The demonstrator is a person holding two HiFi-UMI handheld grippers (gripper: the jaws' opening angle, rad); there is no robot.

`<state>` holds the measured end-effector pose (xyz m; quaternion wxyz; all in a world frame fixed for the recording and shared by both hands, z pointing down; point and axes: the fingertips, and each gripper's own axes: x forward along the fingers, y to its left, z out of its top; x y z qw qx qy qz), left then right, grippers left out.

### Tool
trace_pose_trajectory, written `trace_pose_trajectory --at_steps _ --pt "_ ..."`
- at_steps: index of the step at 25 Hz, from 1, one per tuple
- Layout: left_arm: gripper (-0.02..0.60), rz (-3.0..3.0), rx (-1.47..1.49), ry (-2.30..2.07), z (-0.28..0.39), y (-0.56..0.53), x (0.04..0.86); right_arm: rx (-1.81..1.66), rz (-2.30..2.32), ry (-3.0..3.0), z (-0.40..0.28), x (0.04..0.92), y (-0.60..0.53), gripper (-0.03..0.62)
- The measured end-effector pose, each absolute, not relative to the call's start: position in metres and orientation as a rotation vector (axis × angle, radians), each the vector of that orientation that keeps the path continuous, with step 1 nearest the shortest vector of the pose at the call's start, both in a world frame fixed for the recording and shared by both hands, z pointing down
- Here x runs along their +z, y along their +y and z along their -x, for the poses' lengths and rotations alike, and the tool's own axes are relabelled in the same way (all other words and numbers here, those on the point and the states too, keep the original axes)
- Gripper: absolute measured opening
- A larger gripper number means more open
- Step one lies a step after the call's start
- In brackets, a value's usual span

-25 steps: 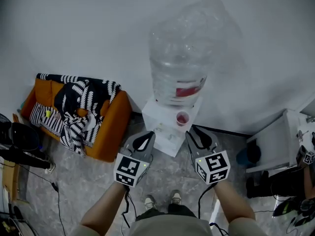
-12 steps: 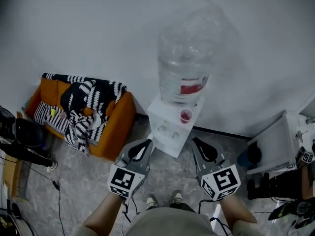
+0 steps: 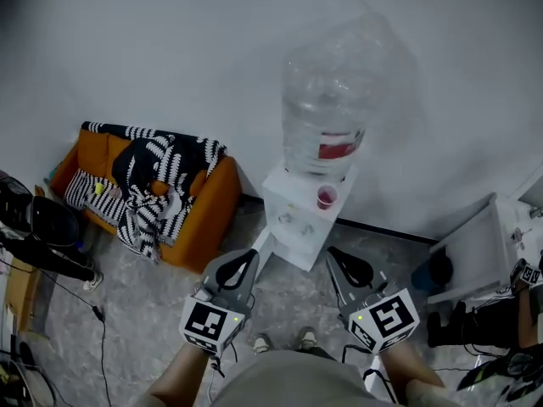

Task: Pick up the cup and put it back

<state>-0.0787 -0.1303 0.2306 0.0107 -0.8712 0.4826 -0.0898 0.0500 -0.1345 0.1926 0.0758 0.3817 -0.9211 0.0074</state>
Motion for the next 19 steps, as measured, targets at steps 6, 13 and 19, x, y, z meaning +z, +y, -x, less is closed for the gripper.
trace_pose_trajectory --at_steps 6,13,19 --pt "0.002 2.718 -0.273 1.551 0.086 -0.119 0.229 0.014 -1.079 -2.783 -0.037 0.191 -0.127 0.003" --pt "0.002 2.7 -0.27 1.545 0.089 -0.121 0.22 0.016 -1.05 -2.791 -0.031 0.192 -0.128 0.003" --pt "0.002 2.724 -0.206 1.602 0.092 -0.123 0.213 0.029 -1.057 -2.79 -0.03 0.194 -0.13 0.003"
